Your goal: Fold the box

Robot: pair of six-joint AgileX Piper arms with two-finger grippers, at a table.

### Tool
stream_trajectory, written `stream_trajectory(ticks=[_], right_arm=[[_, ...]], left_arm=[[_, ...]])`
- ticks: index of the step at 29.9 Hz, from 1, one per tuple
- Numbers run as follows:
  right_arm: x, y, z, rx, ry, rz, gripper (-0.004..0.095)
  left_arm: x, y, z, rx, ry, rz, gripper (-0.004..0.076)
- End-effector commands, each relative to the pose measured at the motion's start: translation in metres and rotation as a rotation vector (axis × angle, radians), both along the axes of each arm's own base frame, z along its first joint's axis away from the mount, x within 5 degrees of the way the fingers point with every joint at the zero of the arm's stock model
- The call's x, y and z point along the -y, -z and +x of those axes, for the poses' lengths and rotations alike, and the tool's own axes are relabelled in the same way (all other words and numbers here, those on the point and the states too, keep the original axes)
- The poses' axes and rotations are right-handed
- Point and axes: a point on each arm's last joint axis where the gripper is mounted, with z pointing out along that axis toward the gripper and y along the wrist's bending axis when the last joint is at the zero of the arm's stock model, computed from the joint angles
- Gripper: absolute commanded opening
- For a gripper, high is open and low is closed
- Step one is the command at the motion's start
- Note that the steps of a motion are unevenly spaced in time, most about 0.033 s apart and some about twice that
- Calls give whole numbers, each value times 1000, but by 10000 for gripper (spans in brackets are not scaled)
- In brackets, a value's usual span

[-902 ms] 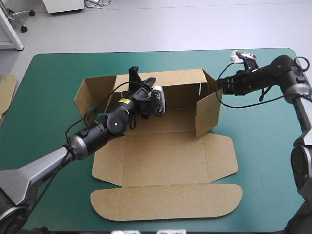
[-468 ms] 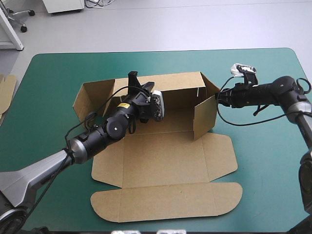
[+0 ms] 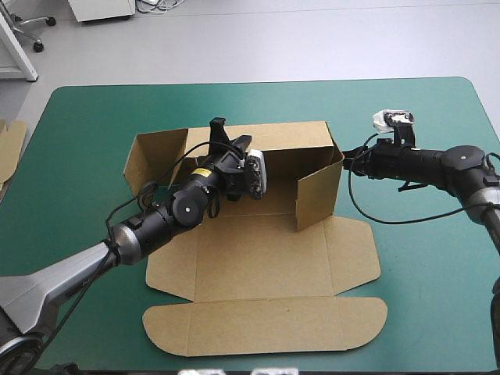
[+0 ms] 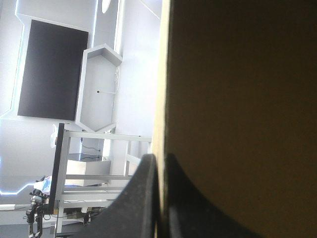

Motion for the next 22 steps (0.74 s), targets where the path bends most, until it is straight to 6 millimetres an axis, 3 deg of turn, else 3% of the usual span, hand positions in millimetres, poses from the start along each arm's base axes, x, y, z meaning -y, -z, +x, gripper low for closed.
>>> stream_trajectory(ticks=[1,22], right_arm=[[-3,-28,-9,88,-5,43,305],[-21,-13,-51,218,-27,-107,305]], left_arm=[[-3,-24,-6,65,-9,-52,-15],[-4,-11,-9,3,-16,-57,-15]])
